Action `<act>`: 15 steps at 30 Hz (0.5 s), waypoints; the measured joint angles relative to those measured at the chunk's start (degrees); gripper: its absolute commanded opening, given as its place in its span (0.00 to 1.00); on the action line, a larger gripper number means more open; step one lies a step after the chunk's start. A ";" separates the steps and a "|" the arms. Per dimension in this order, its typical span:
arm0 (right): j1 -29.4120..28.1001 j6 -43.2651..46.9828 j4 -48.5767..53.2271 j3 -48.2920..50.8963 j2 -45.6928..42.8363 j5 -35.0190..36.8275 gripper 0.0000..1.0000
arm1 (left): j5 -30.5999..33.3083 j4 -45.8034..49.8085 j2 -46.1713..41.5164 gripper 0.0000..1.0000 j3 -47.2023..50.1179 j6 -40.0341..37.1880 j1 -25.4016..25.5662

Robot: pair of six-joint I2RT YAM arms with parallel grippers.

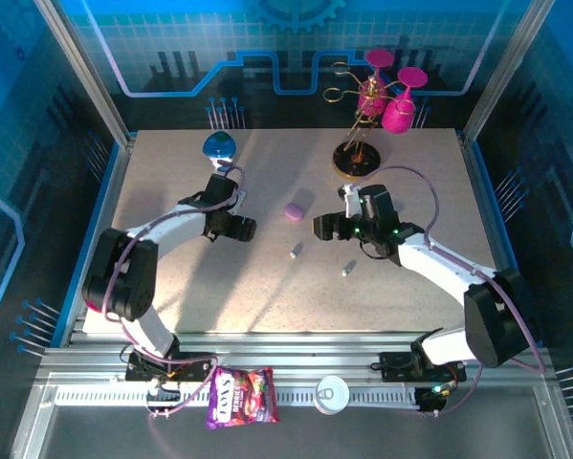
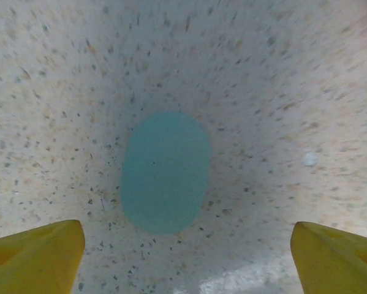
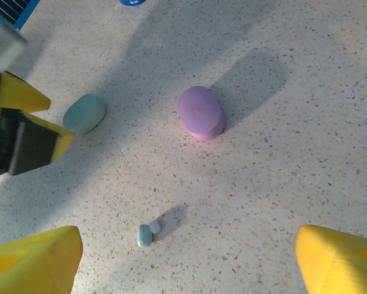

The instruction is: Insert wireless bluetooth earbuds into charging case

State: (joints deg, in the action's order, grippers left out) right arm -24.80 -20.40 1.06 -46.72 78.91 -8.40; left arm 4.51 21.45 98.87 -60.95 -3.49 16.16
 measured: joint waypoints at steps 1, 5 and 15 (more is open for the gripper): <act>0.00 0.13 0.11 0.07 -0.37 0.15 0.90 | 0.31 0.94 1.64 0.80 -1.03 -0.17 0.00; 0.00 0.20 0.26 0.15 -1.36 0.55 0.90 | 1.29 3.19 5.81 0.71 -3.82 -1.27 0.00; 0.00 0.35 0.28 0.24 -1.44 0.55 0.89 | 1.77 4.66 6.60 0.52 -5.60 -2.16 -0.07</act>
State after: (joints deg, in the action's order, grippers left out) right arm -24.80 -20.05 1.34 -46.48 77.47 -7.86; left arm 6.28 26.11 105.47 -66.54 -5.65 16.10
